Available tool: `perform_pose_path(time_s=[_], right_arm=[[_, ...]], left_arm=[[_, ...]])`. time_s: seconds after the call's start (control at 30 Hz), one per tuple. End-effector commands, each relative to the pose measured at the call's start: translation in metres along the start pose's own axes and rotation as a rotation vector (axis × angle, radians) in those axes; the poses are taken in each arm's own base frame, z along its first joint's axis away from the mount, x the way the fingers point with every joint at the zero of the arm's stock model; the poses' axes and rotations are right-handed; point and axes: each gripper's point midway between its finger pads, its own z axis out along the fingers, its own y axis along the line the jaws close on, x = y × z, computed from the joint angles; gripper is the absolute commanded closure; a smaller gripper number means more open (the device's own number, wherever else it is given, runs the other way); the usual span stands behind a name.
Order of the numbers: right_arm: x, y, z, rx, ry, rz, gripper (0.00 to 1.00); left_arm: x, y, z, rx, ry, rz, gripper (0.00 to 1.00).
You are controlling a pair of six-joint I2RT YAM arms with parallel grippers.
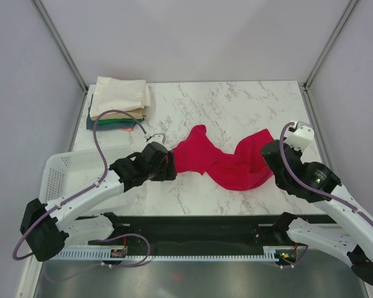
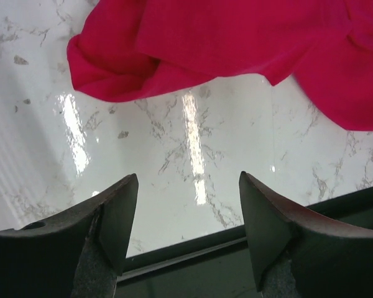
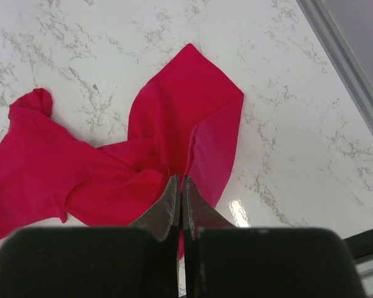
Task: Fold and stack the t-shirts
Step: Flatten the tshirt out
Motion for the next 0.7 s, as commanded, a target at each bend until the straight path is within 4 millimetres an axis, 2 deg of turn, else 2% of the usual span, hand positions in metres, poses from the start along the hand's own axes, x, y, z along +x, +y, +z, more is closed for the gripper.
perform_pose_path(time_s=[0.0,0.1,0.13,0.23,0.37,0.53,0.67], right_arm=[[0.011,0.011,0.010,-0.014,0.012,-0.006,1.00],[0.018,0.015,0.014,-0.024,0.027,-0.018,1.00],[0.021,0.016,0.015,-0.028,0.033,-0.021,1.00],[0.026,0.021,0.017,-0.052,0.044,-0.026,1.00],[0.032,0.028,0.021,-0.074,0.059,-0.034,1.00],[0.039,0.033,0.026,-0.079,0.072,-0.069,1.00],[0.042,0.037,0.031,-0.079,0.074,-0.082,1.00]], left_arm=[[-0.036,-0.022,0.017,0.027,-0.121,-0.039,0.27],[-0.044,-0.009,0.036,-0.077,-0.129,-0.049,0.28],[-0.053,-0.008,0.042,-0.062,-0.150,-0.082,0.29],[-0.050,-0.002,0.061,-0.042,-0.136,-0.108,0.32],[-0.053,0.016,0.084,-0.094,-0.135,-0.126,0.35],[-0.050,0.022,0.106,-0.096,-0.108,-0.138,0.37],[-0.053,0.017,0.113,-0.072,-0.112,-0.145,0.41]])
